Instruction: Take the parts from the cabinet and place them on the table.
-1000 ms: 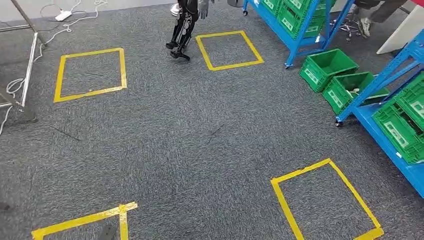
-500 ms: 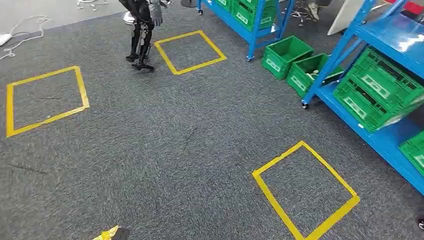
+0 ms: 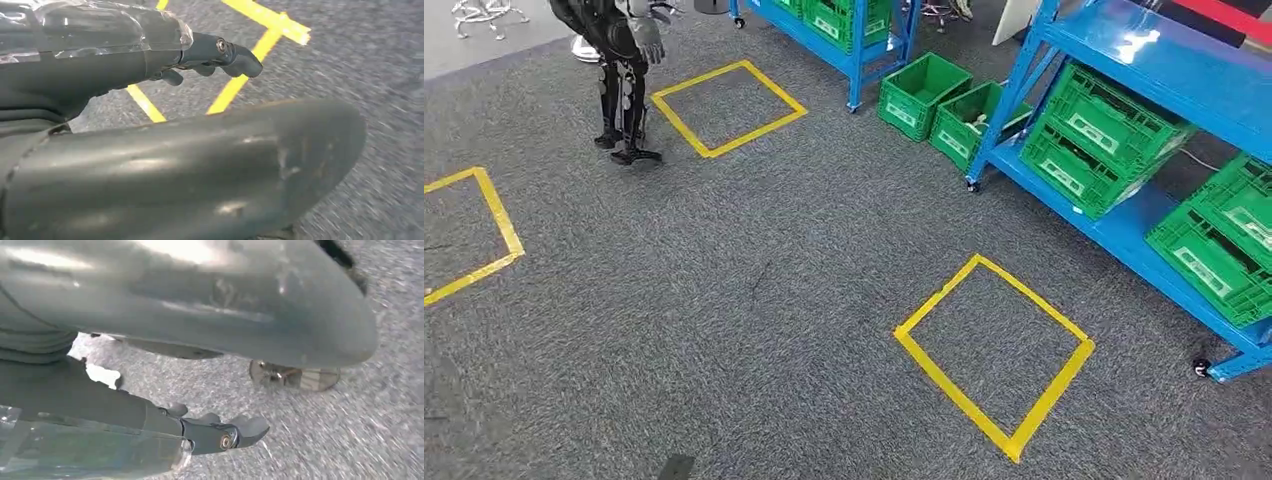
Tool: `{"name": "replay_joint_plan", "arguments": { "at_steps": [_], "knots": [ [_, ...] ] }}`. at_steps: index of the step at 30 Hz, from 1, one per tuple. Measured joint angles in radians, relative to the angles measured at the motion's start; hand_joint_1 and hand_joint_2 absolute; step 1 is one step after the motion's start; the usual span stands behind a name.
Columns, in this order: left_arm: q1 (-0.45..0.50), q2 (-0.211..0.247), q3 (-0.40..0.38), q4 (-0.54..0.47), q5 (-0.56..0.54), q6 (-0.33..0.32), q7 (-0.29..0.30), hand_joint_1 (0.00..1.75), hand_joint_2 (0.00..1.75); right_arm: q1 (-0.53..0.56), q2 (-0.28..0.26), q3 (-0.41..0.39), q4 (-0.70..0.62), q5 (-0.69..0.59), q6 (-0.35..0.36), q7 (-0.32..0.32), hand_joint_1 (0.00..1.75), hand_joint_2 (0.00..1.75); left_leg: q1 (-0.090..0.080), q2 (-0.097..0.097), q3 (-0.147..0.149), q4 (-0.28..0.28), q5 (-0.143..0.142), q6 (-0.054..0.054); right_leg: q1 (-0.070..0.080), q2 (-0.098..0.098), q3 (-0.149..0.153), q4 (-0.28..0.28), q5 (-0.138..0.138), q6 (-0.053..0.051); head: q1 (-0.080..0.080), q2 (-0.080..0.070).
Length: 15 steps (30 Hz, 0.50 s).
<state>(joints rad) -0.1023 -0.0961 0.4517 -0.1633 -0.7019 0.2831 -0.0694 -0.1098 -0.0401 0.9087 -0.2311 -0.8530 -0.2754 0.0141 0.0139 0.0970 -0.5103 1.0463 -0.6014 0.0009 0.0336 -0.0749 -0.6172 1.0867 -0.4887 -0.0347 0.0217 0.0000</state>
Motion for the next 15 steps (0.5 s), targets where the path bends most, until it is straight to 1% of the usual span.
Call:
{"name": "replay_joint_plan", "arguments": {
  "at_steps": [1, 2, 3, 4, 5, 6, 7, 8, 9, 10, 11, 12, 13, 14, 15],
  "knots": [
    [-0.001, -0.001, 0.000, 0.000, 0.000, 0.001, -0.001, 0.00, 0.00, -0.002, 0.000, 0.000, 0.000, -0.001, 0.001, 0.000, 0.00, 0.00, 0.003, 0.007, 0.002, -0.005, 0.001, -0.004, 0.004, 0.003, 0.009, -0.021, -0.004, -0.008, 0.009, 0.000],
    [-0.004, -0.006, -0.001, 0.000, 0.000, 0.000, -0.001, 0.00, 0.00, -0.003, -0.003, 0.000, 0.000, -0.003, 0.000, 0.000, 0.00, 0.00, 0.003, 0.017, 0.003, -0.009, 0.001, -0.007, 0.006, 0.009, 0.013, -0.031, -0.014, -0.014, 0.010, 0.000],
    [-0.005, -0.010, -0.001, 0.000, -0.002, 0.000, -0.001, 0.00, 0.00, -0.001, -0.008, 0.000, 0.000, -0.005, 0.001, 0.000, 0.00, 0.00, 0.004, 0.027, 0.008, -0.015, 0.000, -0.011, 0.008, 0.016, 0.014, -0.038, -0.016, -0.016, 0.010, 0.000],
    [-0.008, -0.013, -0.003, -0.001, -0.004, 0.002, -0.001, 0.00, 0.00, 0.001, -0.009, 0.000, 0.000, -0.008, 0.002, 0.004, 0.00, 0.00, -0.001, 0.039, 0.023, -0.025, -0.004, -0.018, 0.004, 0.029, 0.032, -0.066, -0.012, -0.014, 0.010, 0.000],
    [-0.009, -0.013, -0.006, -0.002, -0.006, 0.002, -0.001, 0.00, 0.00, 0.006, -0.009, 0.000, 0.000, -0.011, 0.006, 0.014, 0.00, 0.00, 0.004, -0.042, 0.025, -0.012, -0.014, -0.021, -0.006, 0.034, 0.051, -0.088, -0.004, -0.005, 0.008, 0.000],
    [-0.008, -0.013, -0.007, -0.002, -0.007, 0.005, 0.001, 0.00, 0.00, 0.003, -0.011, 0.000, 0.001, -0.015, 0.006, 0.028, 0.00, 0.00, 0.004, -0.100, 0.002, 0.033, -0.035, -0.019, -0.011, 0.043, 0.062, -0.100, -0.002, -0.008, 0.007, 0.000],
    [-0.007, -0.014, -0.007, -0.002, -0.008, 0.005, 0.005, 0.00, 0.00, -0.003, -0.012, 0.000, 0.002, -0.016, 0.008, 0.040, 0.00, 0.00, 0.004, -0.111, -0.035, 0.100, -0.061, -0.021, -0.013, 0.055, 0.066, -0.102, -0.001, -0.009, 0.002, 0.000],
    [-0.005, -0.013, -0.008, -0.002, -0.008, 0.006, 0.008, 0.00, 0.00, -0.007, -0.009, 0.000, 0.001, -0.016, 0.010, 0.049, 0.00, 0.00, 0.005, -0.113, -0.080, 0.172, -0.086, -0.025, -0.014, 0.068, 0.068, -0.102, -0.003, -0.011, -0.003, 0.000],
    [-0.004, -0.010, -0.008, -0.002, -0.007, 0.006, 0.015, 0.00, 0.00, -0.008, -0.006, 0.000, 0.001, -0.016, 0.011, 0.053, 0.00, 0.00, 0.005, -0.110, -0.123, 0.231, -0.099, -0.029, -0.014, 0.084, 0.070, -0.100, -0.006, -0.011, -0.004, 0.000],
    [0.001, -0.008, -0.008, -0.002, -0.005, 0.006, 0.019, 0.00, 0.00, -0.007, -0.005, 0.000, 0.000, -0.016, 0.012, 0.055, 0.00, 0.00, 0.006, -0.107, -0.155, 0.255, -0.084, -0.033, -0.014, 0.102, 0.073, -0.097, -0.011, -0.009, -0.005, 0.000],
    [0.002, -0.006, -0.008, -0.002, -0.003, 0.006, 0.024, 0.00, 0.00, -0.003, -0.003, 0.000, 0.000, -0.016, 0.012, 0.055, 0.00, 0.00, 0.007, -0.104, -0.159, 0.233, -0.046, -0.036, -0.016, 0.117, 0.078, -0.093, -0.017, -0.006, -0.007, 0.000],
    [0.002, -0.005, -0.008, -0.002, -0.001, 0.006, 0.026, 0.00, 0.00, 0.000, -0.002, 0.000, 0.000, -0.015, 0.012, 0.052, 0.00, 0.00, 0.008, -0.104, -0.142, 0.174, 0.010, -0.039, -0.021, 0.130, 0.084, -0.088, -0.024, 0.000, -0.007, 0.000],
    [0.002, -0.002, -0.008, -0.002, 0.001, 0.006, 0.028, 0.00, 0.00, 0.000, -0.001, 0.000, 0.000, -0.015, 0.012, 0.046, 0.00, 0.00, 0.012, -0.116, -0.115, 0.096, 0.067, -0.044, -0.025, 0.144, 0.087, -0.079, -0.033, 0.006, -0.007, 0.000],
    [0.002, 0.000, -0.008, -0.002, 0.003, 0.006, 0.027, 0.00, 0.00, 0.000, 0.000, 0.000, 0.000, -0.014, 0.012, 0.038, 0.00, 0.00, 0.018, -0.148, -0.092, 0.038, 0.091, -0.050, -0.031, 0.155, 0.087, -0.065, -0.045, 0.014, -0.009, 0.000],
    [0.004, -0.001, -0.008, -0.001, 0.008, 0.005, 0.024, 0.00, 0.00, -0.003, -0.002, 0.000, 0.001, -0.012, 0.012, 0.028, 0.00, 0.00, 0.022, -0.217, -0.088, 0.034, 0.069, -0.053, -0.026, 0.169, 0.078, -0.052, -0.053, 0.024, -0.016, 0.000]
  ]
}}
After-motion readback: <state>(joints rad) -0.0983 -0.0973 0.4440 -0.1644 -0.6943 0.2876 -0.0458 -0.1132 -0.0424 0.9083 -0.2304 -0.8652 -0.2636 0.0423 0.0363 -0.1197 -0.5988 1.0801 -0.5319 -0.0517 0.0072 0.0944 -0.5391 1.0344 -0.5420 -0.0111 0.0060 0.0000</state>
